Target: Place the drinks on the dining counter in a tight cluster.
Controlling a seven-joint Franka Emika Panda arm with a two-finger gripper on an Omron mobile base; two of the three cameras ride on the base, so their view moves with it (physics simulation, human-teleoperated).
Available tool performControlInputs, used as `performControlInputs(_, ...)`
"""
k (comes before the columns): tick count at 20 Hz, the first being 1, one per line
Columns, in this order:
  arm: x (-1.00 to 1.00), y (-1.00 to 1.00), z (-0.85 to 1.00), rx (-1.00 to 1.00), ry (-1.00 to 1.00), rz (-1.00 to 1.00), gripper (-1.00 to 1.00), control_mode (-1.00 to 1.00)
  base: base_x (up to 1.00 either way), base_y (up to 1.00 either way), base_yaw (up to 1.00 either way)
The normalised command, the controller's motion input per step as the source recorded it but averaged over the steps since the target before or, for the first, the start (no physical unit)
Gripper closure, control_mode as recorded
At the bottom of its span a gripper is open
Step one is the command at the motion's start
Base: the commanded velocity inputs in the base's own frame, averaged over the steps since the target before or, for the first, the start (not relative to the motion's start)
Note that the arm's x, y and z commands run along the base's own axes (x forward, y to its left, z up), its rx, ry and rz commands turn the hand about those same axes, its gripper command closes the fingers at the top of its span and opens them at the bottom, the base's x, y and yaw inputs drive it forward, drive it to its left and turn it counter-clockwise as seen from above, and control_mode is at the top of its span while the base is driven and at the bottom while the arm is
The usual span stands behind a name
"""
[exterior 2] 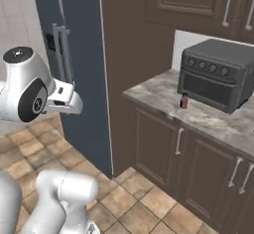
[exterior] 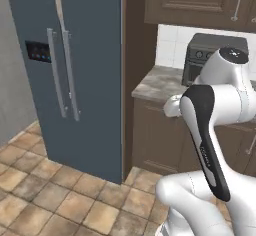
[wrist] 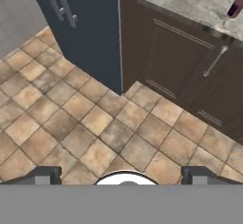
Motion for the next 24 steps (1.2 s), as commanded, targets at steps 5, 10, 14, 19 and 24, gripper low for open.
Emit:
performControlInputs(5, 0.0, 0.0, 0.0, 0.0, 0.0, 0.0, -1.0, 1.0, 0.27, 0.11, -0.75)
performControlInputs(10, 0.0, 0.0, 0.0, 0.0, 0.0, 0.0, -1.0, 1.0, 0.51, -0.07, -0.68)
performControlInputs(14, 0.0, 0.0, 0.0, 0.0, 0.0, 0.0, -1.0, 1.0, 0.58, -0.4, -0.35)
performControlInputs(19, 0.0, 0.0, 0.0, 0.0, 0.0, 0.0, -1.0, 1.0, 0.48, -0.57, -0.01)
performControlInputs(24, 0.0, 0.0, 0.0, 0.0, 0.0, 0.0, -1.0, 1.0, 0.32, -0.89, -0.01)
